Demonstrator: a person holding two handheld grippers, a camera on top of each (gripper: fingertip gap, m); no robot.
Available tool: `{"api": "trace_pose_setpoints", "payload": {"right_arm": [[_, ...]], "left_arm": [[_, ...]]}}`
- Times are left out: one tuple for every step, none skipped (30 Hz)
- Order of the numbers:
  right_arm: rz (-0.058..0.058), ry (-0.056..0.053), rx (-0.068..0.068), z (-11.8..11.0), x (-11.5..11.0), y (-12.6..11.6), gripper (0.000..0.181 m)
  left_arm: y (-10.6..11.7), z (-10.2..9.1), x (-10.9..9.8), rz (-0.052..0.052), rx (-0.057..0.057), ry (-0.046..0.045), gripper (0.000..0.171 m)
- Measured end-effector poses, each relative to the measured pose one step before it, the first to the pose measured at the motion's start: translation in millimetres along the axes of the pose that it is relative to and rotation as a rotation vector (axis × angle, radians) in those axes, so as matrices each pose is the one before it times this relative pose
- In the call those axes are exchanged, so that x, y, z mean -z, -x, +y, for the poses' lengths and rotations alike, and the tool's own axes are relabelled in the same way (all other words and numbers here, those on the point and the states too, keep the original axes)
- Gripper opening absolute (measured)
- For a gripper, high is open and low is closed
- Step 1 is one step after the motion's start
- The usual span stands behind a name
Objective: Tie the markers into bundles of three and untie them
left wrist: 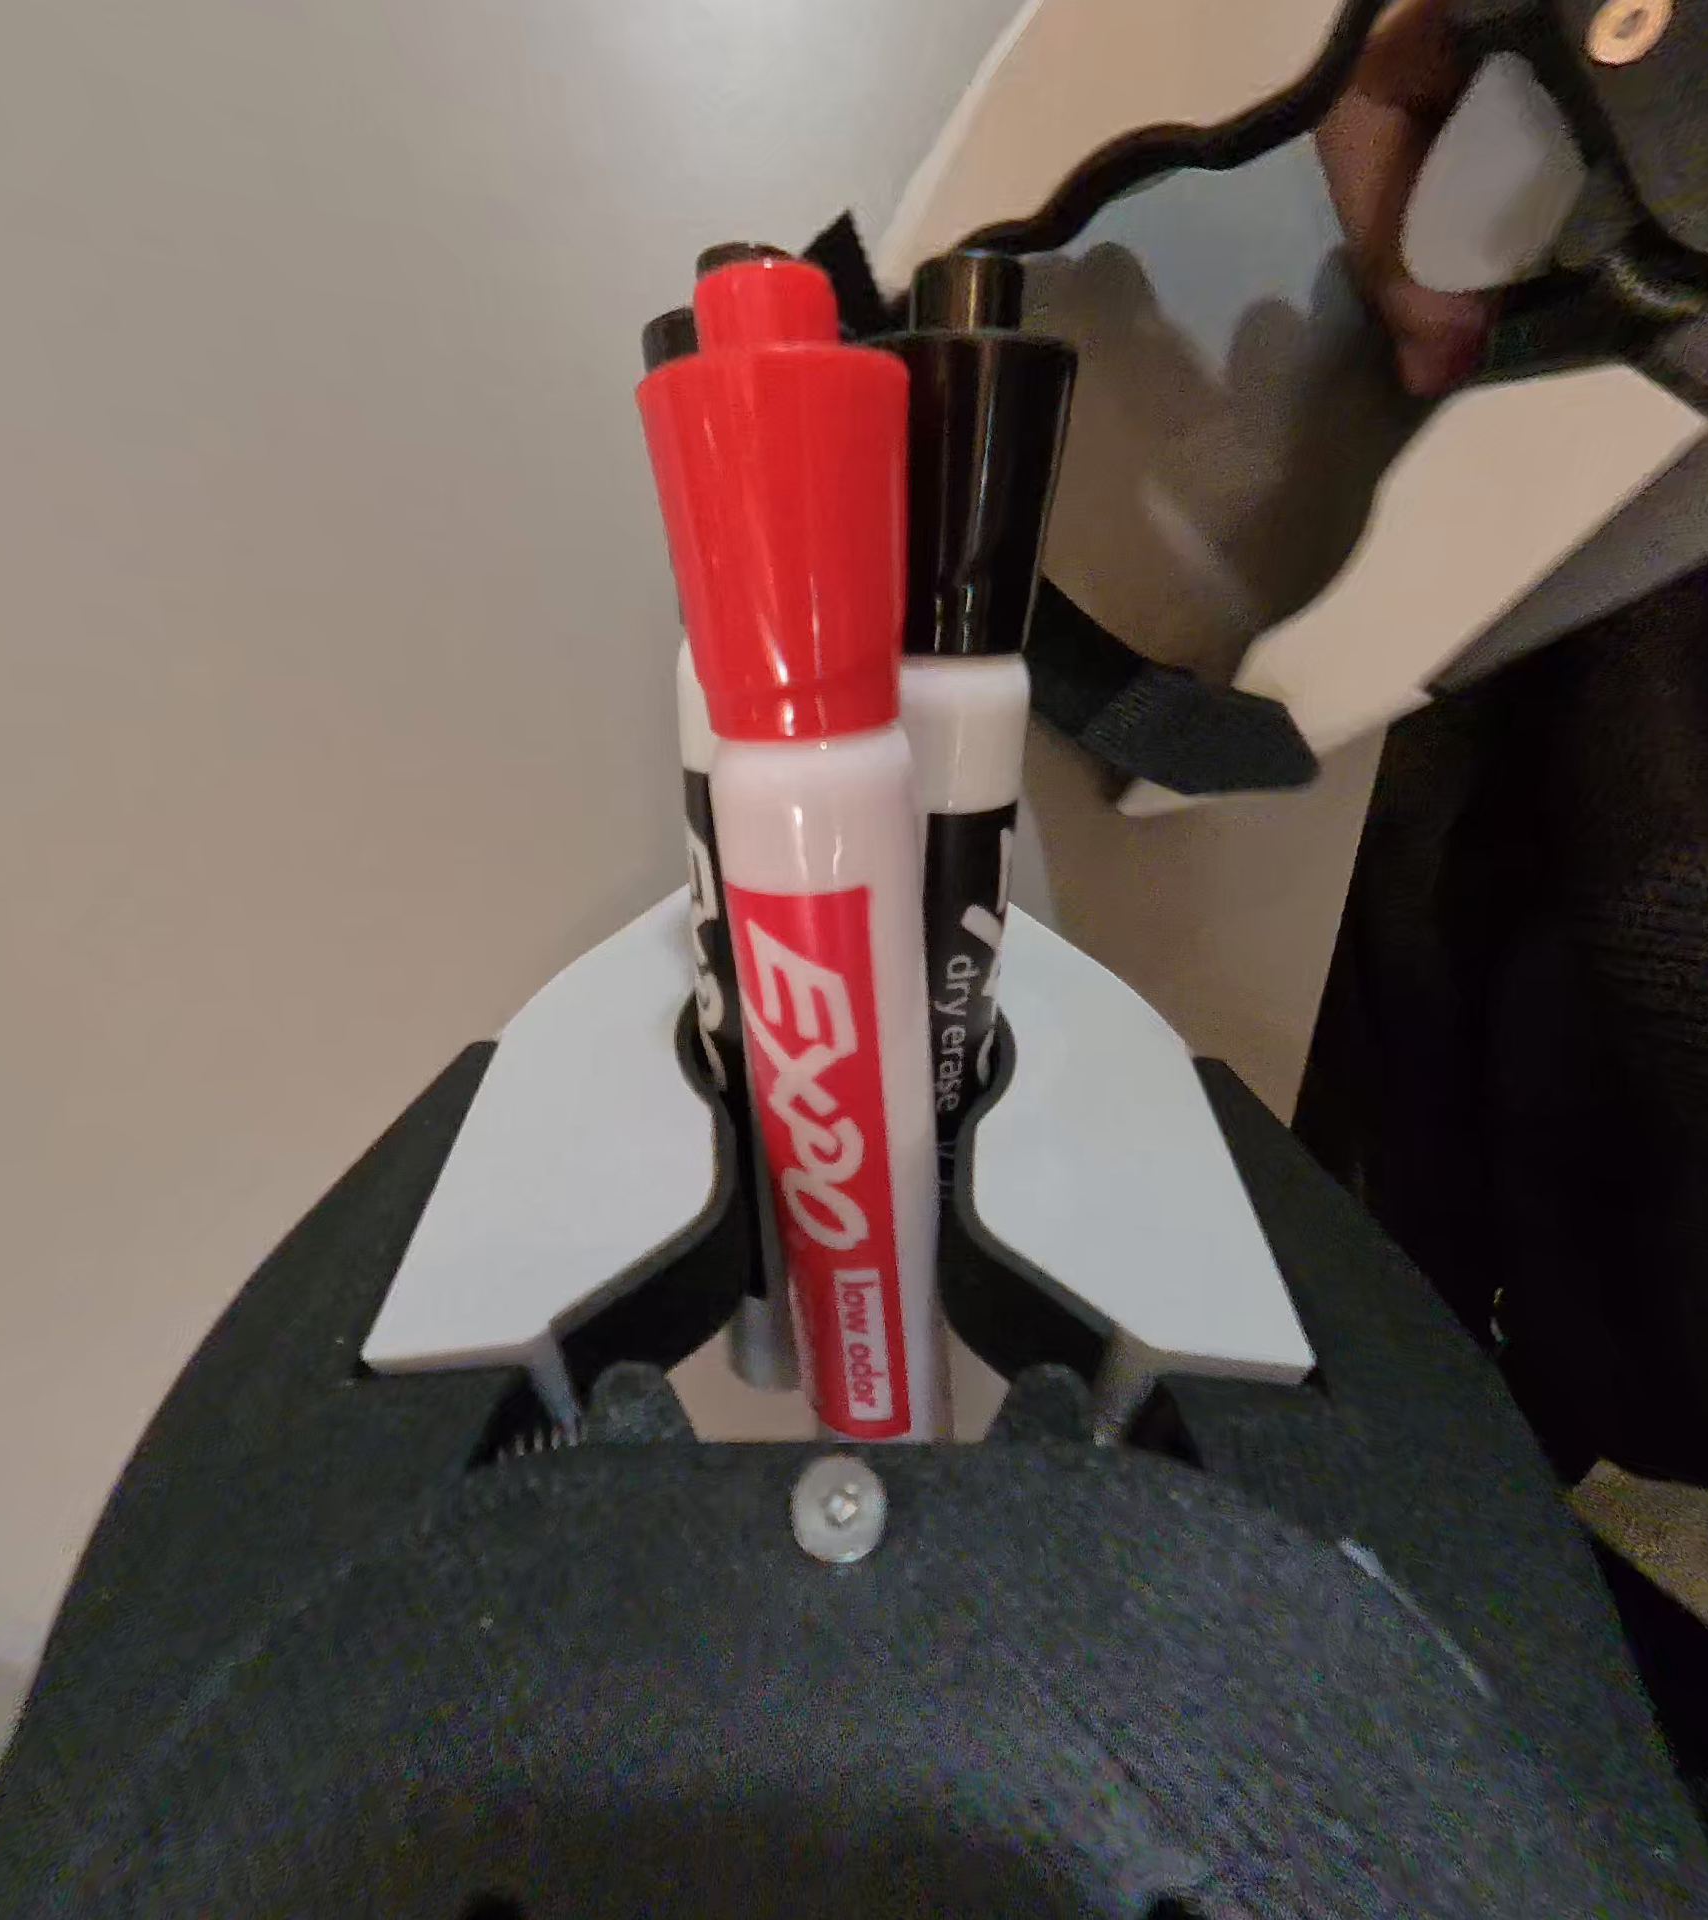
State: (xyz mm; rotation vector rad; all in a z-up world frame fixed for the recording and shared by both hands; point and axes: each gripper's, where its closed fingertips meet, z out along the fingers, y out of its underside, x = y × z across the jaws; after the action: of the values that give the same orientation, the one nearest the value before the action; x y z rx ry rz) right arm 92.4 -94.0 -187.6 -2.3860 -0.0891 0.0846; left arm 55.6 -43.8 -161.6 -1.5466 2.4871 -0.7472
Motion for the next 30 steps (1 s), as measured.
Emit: {"api": "trace_pose_setpoints", "payload": {"right_arm": [[0.0075, 0.0011, 0.0063, -1.58, -1.33, -5.74, 0.104], [-0.0058, -0.0028, 0.0051, -1.94, -0.96, -4.57, 0.100], [-0.0191, -0.0073, 0.0015, -2.62, -0.91, -2.96, 0.097], [-0.0280, -0.0101, -0.0002, -2.95, -0.55, -1.75, 0.090], [-0.0432, -0.0112, -0.0038, -2.98, -0.30, 0.62, 0.083], [-0.0610, -0.0108, -0.0062, -2.64, -0.12, 3.82, 0.075], [-0.0620, -0.0088, -0.0085, -2.01, 0.20, 4.54, 0.065], [-0.0374, -0.0104, -0.0132, -2.12, 0.34, 1.68, 0.056], [-0.0204, -0.0094, -0.0162, -1.62, 0.33, -0.21, 0.052], [-0.0279, -0.0065, -0.0131, -1.32, 0.19, 0.94, 0.046], [-0.0378, -0.0033, -0.0127, -0.79, -0.07, 2.28, 0.040], [-0.0405, 0.0028, -0.0152, 0.18, -0.36, 2.53, 0.031], [-0.0351, 0.0083, -0.0153, 0.95, -0.67, 2.06, 0.019], [-0.0188, 0.0061, -0.0083, 0.85, -0.45, 1.15, 0.010], [0.0016, -0.0061, 0.0088, -0.60, 0.77, 0.77, 0.009], [0.0136, -0.0211, 0.0255, -2.24, 2.17, 1.23, 0.006], [0.0201, -0.0322, 0.0312, -3.50, 3.44, 1.33, 0.004], [0.0183, -0.0365, 0.0321, -3.82, 4.23, 1.56, 0.004], [0.0084, -0.0339, 0.0298, -3.75, 4.04, 2.45, 0.004], [0.0105, -0.0183, 0.0171, -2.12, 3.21, 0.94, 0.003], [0.0124, 0.0034, 0.0032, 0.12, 2.20, -0.37, 0.003], [0.0058, 0.0136, 0.0010, 1.15, 1.54, 0.09, 0.003], [-0.0015, 0.0111, 0.0052, 0.56, 1.41, 1.40, 0.003], [-0.0073, 0.0101, 0.0031, 0.47, 1.71, 2.03, 0.003], [-0.0064, 0.0112, -0.0001, 0.74, 1.91, 1.43, 0.004], [0.0015, 0.0097, 0.0039, 0.99, 1.98, -0.10, 0.004], [0.0132, 0.0077, 0.0146, 1.01, 2.09, -1.95, 0.004], [0.0236, 0.0084, 0.0255, 1.16, 1.87, -3.35, 0.004], [0.0260, 0.0087, 0.0355, 1.02, 1.86, -3.47, 0.004], [0.0264, 0.0115, 0.0417, 1.12, 1.57, -3.17, 0.004]], "left_arm": [[-1.82, 1.23, 0.69, -0.0012, 0.0208, -0.02226, 0.043], [-1.65, 1.75, 0.43, -0.0041, 0.0200, -0.01863, 0.043], [-1.44, 1.91, 0.26, -0.0051, 0.0206, -0.01693, 0.043], [-1.27, 1.60, 0.50, -0.0040, 0.0234, -0.01948, 0.043], [-1.13, 1.23, 0.74, -0.0046, 0.0244, -0.01962, 0.043], [-0.68, 1.03, 1.10, -0.0081, 0.0215, -0.01809, 0.043], [-0.26, 0.32, 1.57, -0.0098, 0.0189, -0.01910, 0.043], [-0.38, -1.10, 1.89, -0.0072, 0.0211, -0.02539, 0.043], [-0.45, -2.21, 1.97, -0.0056, 0.0212, -0.02983, 0.043], [-0.79, -2.38, 1.77, -0.0060, 0.0132, -0.02753, 0.044], [-0.15, -1.48, 1.46, -0.0112, 0.0093, -0.02056, 0.043], [0.23, -0.97, 1.17, -0.0147, 0.0086, -0.01497, 0.043], [-0.50, -0.75, 0.88, -0.0118, 0.0061, -0.01248, 0.043], [-2.01, -1.28, 0.55, -0.0029, 0.0055, -0.01393, 0.043], [-2.95, -1.05, -0.13, 0.0012, 0.0002, -0.00798, 0.043], [-3.32, 0.40, -0.89, 0.0007, -0.0122, 0.00507, 0.044], [-3.77, 1.59, -1.35, 0.0036, -0.0162, 0.01395, 0.044], [-4.42, 1.59, -1.58, 0.0135, -0.0048, 0.01441, 0.043], [-6.78, 3.10, -2.38, 0.0378, 0.0146, 0.02543, 0.042], [-5.04, 6.29, -3.37, 0.0322, 0.0093, 0.04539, 0.042], [0.20, 8.05, -4.05, 0.0000, -0.0075, 0.05580, 0.041], [0.75, 7.72, -4.31, 0.0024, -0.0068, 0.05539, 0.043], [1.32, 5.91, -3.96, 0.0044, -0.0025, 0.04865, 0.043], [1.70, 4.14, -2.71, 0.0015, -0.0069, 0.04445, 0.043], [0.16, -1.21, 0.47, 0.0083, -0.0096, 0.01656, 0.042], [1.26, -1.91, 1.79, 0.0009, -0.0089, 0.01960, 0.042], [4.79, -1.54, 1.82, -0.0258, -0.0180, 0.02648, 0.042], [6.11, -1.35, 1.39, -0.0345, -0.0181, 0.02922, 0.042], [5.98, -0.97, 0.65, -0.0322, -0.0216, 0.03289, 0.043], [5.45, -0.27, -0.27, -0.0287, -0.0260, 0.04036, 0.043]]}}
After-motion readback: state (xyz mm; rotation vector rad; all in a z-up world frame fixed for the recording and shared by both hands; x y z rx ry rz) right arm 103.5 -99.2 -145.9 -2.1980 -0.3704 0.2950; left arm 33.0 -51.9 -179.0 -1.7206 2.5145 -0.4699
